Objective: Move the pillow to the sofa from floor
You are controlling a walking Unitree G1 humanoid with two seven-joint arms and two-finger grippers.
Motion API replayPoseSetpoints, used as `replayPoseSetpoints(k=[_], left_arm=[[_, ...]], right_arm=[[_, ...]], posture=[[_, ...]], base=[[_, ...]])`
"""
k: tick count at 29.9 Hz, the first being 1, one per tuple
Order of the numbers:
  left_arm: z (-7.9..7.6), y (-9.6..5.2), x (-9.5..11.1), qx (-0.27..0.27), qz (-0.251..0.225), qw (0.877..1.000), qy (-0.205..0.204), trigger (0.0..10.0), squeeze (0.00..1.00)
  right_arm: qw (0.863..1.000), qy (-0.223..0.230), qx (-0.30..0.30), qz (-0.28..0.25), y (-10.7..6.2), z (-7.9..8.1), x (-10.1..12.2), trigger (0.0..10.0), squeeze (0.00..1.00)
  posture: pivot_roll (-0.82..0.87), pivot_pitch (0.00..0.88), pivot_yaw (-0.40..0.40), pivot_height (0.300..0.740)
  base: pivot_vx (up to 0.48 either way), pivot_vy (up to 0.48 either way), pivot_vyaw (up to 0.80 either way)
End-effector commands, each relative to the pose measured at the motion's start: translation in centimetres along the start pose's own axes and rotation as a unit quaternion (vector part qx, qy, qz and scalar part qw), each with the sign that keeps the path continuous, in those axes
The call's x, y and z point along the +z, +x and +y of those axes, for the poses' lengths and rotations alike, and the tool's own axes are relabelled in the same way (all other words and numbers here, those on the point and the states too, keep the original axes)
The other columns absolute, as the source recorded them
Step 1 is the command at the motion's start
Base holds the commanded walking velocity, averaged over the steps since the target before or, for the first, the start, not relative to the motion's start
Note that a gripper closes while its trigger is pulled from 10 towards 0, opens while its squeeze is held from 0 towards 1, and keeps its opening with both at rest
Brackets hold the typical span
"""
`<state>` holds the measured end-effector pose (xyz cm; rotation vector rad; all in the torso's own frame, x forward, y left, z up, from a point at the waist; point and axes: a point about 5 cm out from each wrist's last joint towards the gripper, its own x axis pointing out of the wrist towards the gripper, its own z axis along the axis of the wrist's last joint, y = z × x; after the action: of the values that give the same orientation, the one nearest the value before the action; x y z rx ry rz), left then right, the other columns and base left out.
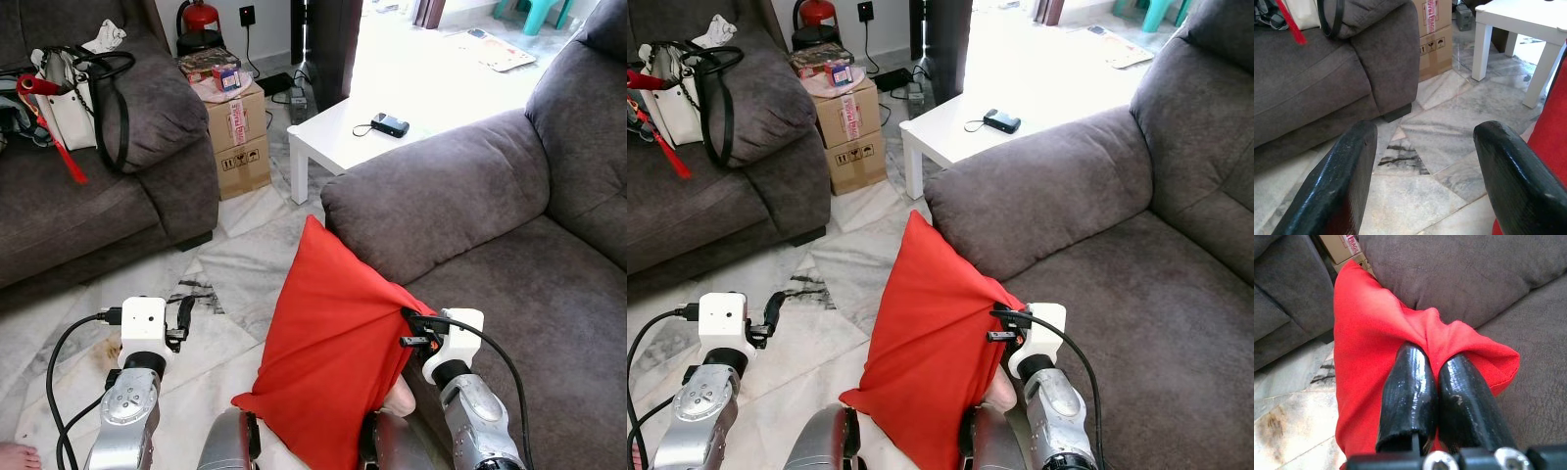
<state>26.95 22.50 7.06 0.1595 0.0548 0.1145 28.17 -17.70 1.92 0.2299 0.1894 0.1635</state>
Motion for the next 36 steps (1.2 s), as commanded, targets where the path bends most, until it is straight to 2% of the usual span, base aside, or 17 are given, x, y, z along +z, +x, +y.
replayPoseSetpoints(k=[1,10,24,36], left_arm=[[-0.07,-0.25,-0.62,-0.004,0.01,1.0,-0.004,10.0,0.0],[-0.15,-0.07,-0.62,-0.005,0.011,1.0,-0.006,10.0,0.0],[-0.14,-0.07,-0.68,-0.007,0.011,1.0,-0.005,10.0,0.0],[-0.15,-0.13,-0.7,-0.006,0.011,1.0,-0.006,10.0,0.0]], right_arm=[[0.995,-0.016,-0.02,-0.092,0.7,-1.23,4.22,10.0,0.0],[0.995,-0.015,-0.02,-0.097,0.9,-1.04,4.49,10.0,0.0],[0.995,-0.013,-0.019,-0.101,1.02,-0.64,4.64,10.0,0.0],[0.994,-0.012,-0.016,-0.104,1.23,-0.41,4.89,10.0,0.0]], posture=[[0.07,0.071,-0.044,0.638],[0.06,0.086,-0.041,0.646],[0.07,0.101,-0.038,0.74],[0.07,0.105,-0.039,0.74]], base=[[0.0,0.0,0.0],[0.0,0.0,0.0],[0.0,0.0,0.0],[0.0,0.0,0.0]])
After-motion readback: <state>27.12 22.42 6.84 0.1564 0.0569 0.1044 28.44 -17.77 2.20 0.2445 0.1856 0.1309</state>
